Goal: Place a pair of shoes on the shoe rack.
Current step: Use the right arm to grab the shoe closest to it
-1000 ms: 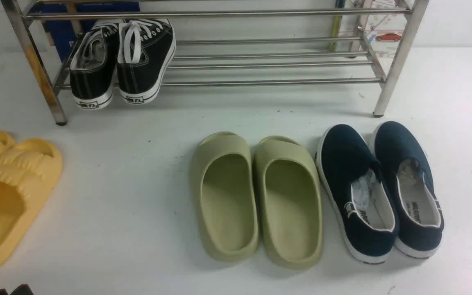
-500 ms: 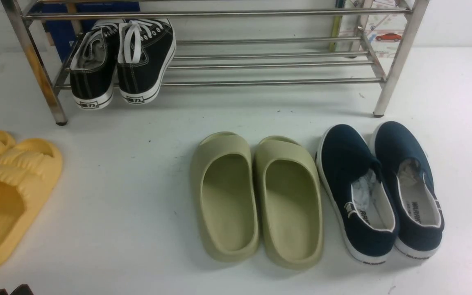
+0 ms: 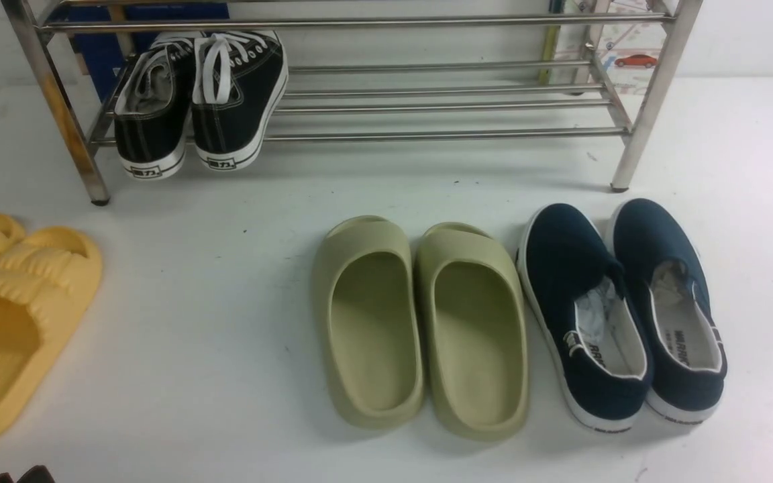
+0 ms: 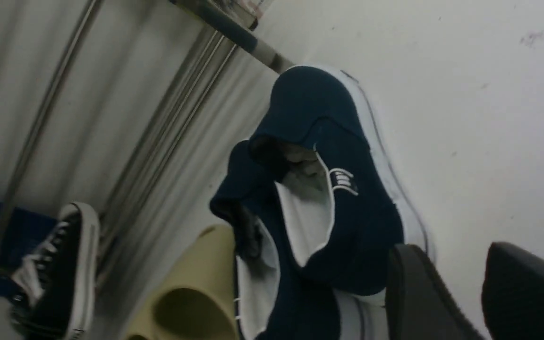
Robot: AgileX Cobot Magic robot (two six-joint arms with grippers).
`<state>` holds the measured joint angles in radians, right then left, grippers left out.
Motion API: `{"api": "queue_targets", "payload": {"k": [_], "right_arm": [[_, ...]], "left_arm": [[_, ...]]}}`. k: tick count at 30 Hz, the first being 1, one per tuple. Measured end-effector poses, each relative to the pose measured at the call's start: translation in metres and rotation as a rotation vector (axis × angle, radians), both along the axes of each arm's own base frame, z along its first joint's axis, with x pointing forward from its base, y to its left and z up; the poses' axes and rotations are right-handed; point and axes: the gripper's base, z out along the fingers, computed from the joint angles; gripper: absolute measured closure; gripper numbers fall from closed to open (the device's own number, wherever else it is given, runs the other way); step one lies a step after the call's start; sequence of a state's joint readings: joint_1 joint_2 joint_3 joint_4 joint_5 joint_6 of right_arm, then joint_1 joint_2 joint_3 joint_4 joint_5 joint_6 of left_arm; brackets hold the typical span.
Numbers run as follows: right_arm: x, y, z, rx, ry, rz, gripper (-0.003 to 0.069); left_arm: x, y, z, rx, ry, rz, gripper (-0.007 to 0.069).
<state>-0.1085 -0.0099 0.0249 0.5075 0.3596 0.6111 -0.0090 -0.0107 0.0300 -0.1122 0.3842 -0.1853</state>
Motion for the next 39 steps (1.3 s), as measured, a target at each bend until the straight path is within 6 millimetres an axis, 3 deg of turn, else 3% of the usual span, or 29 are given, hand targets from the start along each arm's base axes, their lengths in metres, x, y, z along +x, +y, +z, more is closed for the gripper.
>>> {"api": "queue_targets", "payload": {"k": [9,17,20,22,24,27,30,33,35,39], "right_arm": [[0.001,-0.001,0.003,0.015,-0.032,-0.01,0.0419],[0.0,-0.001,0.011,-0.204,-0.076,0.032,0.0421],[0.0,0.001,0.034,-0.333,-0.096,0.076,0.0459],[0.005,0.003,0.065,-0.492,-0.063,0.16,0.0561],[0.009,0.005,0.078,-0.551,-0.044,0.202,0.0615],[0.03,0.008,0.13,-0.749,0.011,0.366,0.0662],[0.053,0.013,0.164,-0.845,0.104,0.577,0.0662],[0.07,0.016,0.176,-0.862,0.176,0.723,0.0659],[0.095,0.022,0.184,-0.86,0.221,0.859,0.0654],[0.125,0.045,0.178,-0.902,0.302,1.06,0.0651]], "left_arm": [[0.0,0.0,0.0,0.0,0.0,0.0,0.0386],[0.0,0.0,0.0,0.0,0.0,0.0,0.0386],[0.0,0.0,0.0,0.0,0.0,0.0,0.0386],[0.0,0.0,0.0,0.0,0.0,0.0,0.0386],[0.0,0.0,0.0,0.0,0.0,0.0,0.0386],[0.0,0.0,0.0,0.0,0.0,0.0,0.0386],[0.0,0.0,0.0,0.0,0.0,0.0,0.0386],[0.0,0.0,0.0,0.0,0.0,0.0,0.0386],[0.0,0.0,0.0,0.0,0.0,0.0,0.0386],[0.0,0.0,0.0,0.0,0.0,0.0,0.0386]]}}
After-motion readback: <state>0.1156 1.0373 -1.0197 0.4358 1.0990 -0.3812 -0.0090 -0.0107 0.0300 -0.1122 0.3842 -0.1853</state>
